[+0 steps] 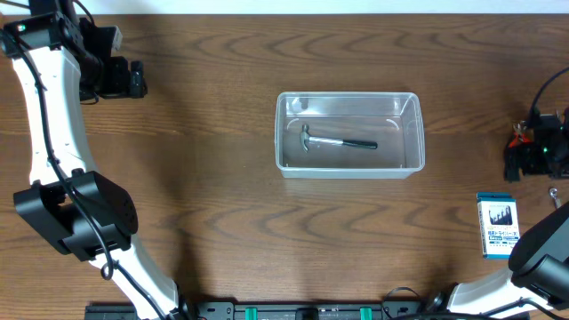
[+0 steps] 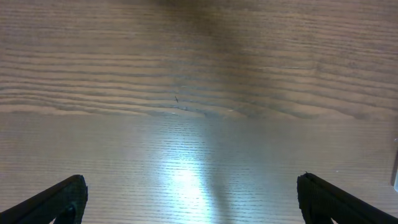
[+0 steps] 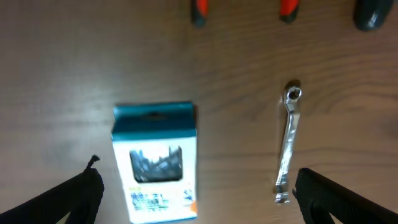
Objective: Pack container
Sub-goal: 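Position the right gripper above the red-handled pliers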
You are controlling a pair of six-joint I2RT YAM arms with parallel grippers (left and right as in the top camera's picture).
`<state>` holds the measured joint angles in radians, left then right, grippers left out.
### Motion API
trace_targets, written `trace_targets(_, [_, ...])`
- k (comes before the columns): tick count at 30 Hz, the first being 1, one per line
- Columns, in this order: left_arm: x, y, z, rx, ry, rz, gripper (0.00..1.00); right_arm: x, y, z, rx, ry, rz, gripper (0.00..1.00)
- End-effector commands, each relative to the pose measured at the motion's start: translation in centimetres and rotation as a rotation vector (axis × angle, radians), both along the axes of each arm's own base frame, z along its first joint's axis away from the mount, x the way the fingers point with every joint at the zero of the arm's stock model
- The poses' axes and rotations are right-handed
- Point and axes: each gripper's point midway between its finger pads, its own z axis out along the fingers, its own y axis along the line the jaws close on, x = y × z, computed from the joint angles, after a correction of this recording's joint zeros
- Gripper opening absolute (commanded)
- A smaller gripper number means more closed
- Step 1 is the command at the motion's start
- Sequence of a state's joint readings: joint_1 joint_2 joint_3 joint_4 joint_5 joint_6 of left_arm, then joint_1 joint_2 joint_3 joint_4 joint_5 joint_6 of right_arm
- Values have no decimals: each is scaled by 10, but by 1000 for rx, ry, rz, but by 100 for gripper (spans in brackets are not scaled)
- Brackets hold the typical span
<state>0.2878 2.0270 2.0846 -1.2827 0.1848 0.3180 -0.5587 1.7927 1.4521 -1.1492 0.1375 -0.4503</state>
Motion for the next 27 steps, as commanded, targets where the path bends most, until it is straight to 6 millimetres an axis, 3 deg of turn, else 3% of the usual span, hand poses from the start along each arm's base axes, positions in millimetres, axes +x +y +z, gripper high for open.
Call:
trace_targets(1, [-1, -1, -7, -18, 17, 2, 98, 3, 2, -5, 21, -51, -280, 99])
trace_targets(7, [-1, -1, -7, -18, 17, 2, 98, 24, 31, -5, 210, -145, -329, 99])
trace_targets(12, [-1, -1, -7, -18, 17, 2, 98, 43, 35, -6, 246, -213, -127, 99])
trace_targets(16, [-1, -1, -7, -18, 17, 2, 98, 44, 20, -22, 194, -182, -188, 99])
trace_targets(22, [-1, -1, -7, -18, 17, 2, 98, 39, 22, -61, 244, -92, -404, 99])
trace_targets(27, [-1, -1, -7, -18, 17, 2, 98, 42, 22, -78, 248, -66, -428, 99])
